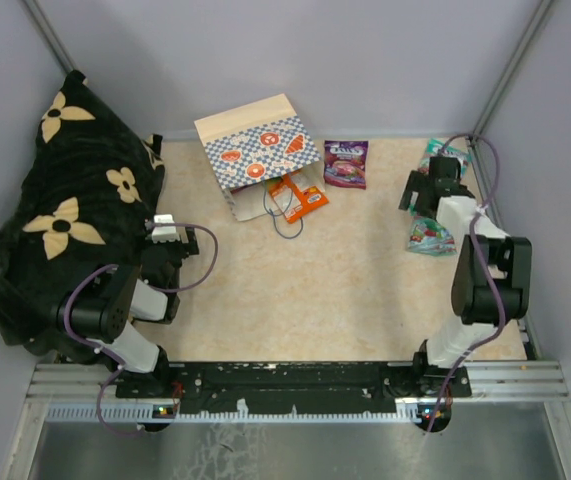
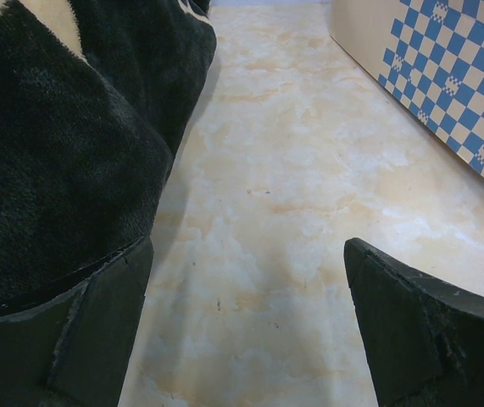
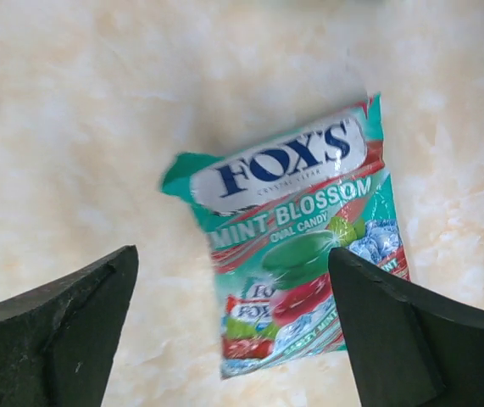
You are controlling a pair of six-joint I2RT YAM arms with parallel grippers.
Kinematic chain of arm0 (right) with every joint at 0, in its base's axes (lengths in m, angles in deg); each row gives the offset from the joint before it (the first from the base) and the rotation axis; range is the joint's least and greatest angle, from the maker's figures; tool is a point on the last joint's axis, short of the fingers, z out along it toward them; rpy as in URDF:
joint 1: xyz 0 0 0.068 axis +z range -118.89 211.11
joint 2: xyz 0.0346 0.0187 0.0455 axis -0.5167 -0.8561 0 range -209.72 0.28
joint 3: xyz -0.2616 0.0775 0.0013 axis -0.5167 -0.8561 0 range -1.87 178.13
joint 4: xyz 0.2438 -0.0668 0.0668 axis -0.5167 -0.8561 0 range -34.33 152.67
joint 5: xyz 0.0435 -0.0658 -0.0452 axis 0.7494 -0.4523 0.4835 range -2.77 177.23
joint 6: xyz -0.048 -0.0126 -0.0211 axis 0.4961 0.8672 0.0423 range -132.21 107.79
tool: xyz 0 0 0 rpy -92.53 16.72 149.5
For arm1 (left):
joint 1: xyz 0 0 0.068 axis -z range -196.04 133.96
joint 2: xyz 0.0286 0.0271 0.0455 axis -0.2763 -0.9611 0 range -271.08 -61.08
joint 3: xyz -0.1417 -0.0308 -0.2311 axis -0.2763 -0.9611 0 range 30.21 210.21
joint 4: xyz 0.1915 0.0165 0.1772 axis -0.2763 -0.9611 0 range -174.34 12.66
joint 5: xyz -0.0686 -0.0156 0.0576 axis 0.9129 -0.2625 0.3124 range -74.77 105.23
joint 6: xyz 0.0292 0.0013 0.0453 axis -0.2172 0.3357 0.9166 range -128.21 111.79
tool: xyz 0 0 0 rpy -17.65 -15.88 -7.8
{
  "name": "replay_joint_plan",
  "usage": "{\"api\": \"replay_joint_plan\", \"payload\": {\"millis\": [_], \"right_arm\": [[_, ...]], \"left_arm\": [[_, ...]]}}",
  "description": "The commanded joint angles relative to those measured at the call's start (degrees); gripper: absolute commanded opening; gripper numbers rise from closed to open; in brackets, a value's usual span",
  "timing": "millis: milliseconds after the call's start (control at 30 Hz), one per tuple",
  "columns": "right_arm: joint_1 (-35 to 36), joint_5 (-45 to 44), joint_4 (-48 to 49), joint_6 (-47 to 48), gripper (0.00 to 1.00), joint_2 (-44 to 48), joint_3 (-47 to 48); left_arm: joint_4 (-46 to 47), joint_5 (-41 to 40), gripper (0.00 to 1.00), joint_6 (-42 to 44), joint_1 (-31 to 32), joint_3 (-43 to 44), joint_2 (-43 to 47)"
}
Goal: Take the snacks out of the paper bag
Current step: Adjust the snack at the center of the board.
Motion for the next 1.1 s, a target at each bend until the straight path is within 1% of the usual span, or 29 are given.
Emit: {"api": "replay_joint_plan", "payload": {"millis": [0,33,67,100,133,167,200,233,267,333,400,500,600,700,733,767,800,833,867,933,1000,1067], "right_arm": [[0.4,5.06,4.11,-4.45,0.89,13.18,-0.36],[0.36,4.12,3.97,-5.33,0.8,14.17,-1.15],[0.4,1.88,3.59,-5.99,0.69,14.81,-1.85],[0.34,0.22,3.48,-6.35,0.55,14.94,-2.58],[0.2,-1.13,3.61,-6.62,0.37,14.62,-3.38],[-0.27,-1.34,3.63,-7.0,0.23,13.84,-3.92],[-0.79,-0.98,3.73,-7.37,0.11,12.84,-4.43],[-1.23,-0.36,4.19,-7.79,0.04,11.53,-5.04],[-1.75,0.4,4.86,-8.11,0.0,10.11,-5.7],[-2.33,2.49,5.77,-8.64,0.0,6.58,-6.39],[-2.57,4.37,5.65,-9.19,0.0,1.16,-6.15],[-2.67,5.48,5.14,-9.6,0.0,-3.61,-5.28],[-2.67,6.76,5.17,-9.93,0.0,-2.88,-5.56],[-2.67,5.84,4.72,-10.22,0.01,2.22,-5.99],[-2.67,5.23,4.43,-10.35,0.17,4.43,-6.12],[-2.67,4.48,4.28,-10.65,0.38,6.82,-6.24],[-2.67,3.88,4.02,-10.94,0.51,8.35,-6.6],[-2.67,3.13,3.62,-10.96,0.6,9.42,-6.85],[-2.62,2.11,2.76,-11.13,0.66,10.29,-7.03],[-2.43,-1.18,1.63,-11.49,0.69,11.0,-7.86],[-2.32,-3.3,1.71,-11.84,0.69,11.09,-9.6],[-2.32,-3.98,2.01,-12.41,0.67,10.29,-10.76]], "left_arm": [[1.35,0.67,1.0,-0.66,-0.36,0.49,-0.39],[1.35,0.71,1.0,-0.63,-0.36,0.51,-0.36],[1.35,0.69,1.0,-0.71,-0.36,0.49,-0.38],[1.34,0.71,1.0,-0.65,-0.36,0.49,-0.39],[1.34,0.67,1.0,-0.67,-0.36,0.5,-0.39],[1.34,0.67,1.0,-0.63,-0.36,0.49,-0.39],[1.34,0.67,1.0,-0.64,-0.36,0.49,-0.39],[1.34,0.67,1.0,-0.64,-0.36,0.49,-0.39],[1.34,0.67,1.0,-0.59,-0.3,0.49,-0.43],[1.36,0.71,1.0,-0.66,-0.36,0.49,-0.43],[1.34,0.67,1.0,-0.58,-0.36,0.5,-0.37],[1.34,0.69,1.0,-0.66,-0.32,0.49,-0.39],[1.35,0.67,1.0,-0.63,-0.36,0.49,-0.39],[1.33,0.66,1.0,-0.58,-0.3,0.49,-0.39],[1.3,0.67,1.0,-0.64,-0.36,0.51,-0.39],[1.28,0.67,1.0,-0.6,-0.36,0.5,-0.39],[1.34,0.68,1.0,-0.64,-0.36,0.49,-0.39],[1.34,0.67,1.0,-0.64,-0.36,0.49,-0.39],[1.35,0.67,1.0,-0.63,-0.35,0.49,-0.39],[1.34,0.66,1.0,-0.63,-0.36,0.47,-0.39],[1.38,0.68,1.0,-0.67,-0.36,0.5,-0.38],[1.3,0.67,1.0,-0.61,-0.35,0.53,-0.39]]}}
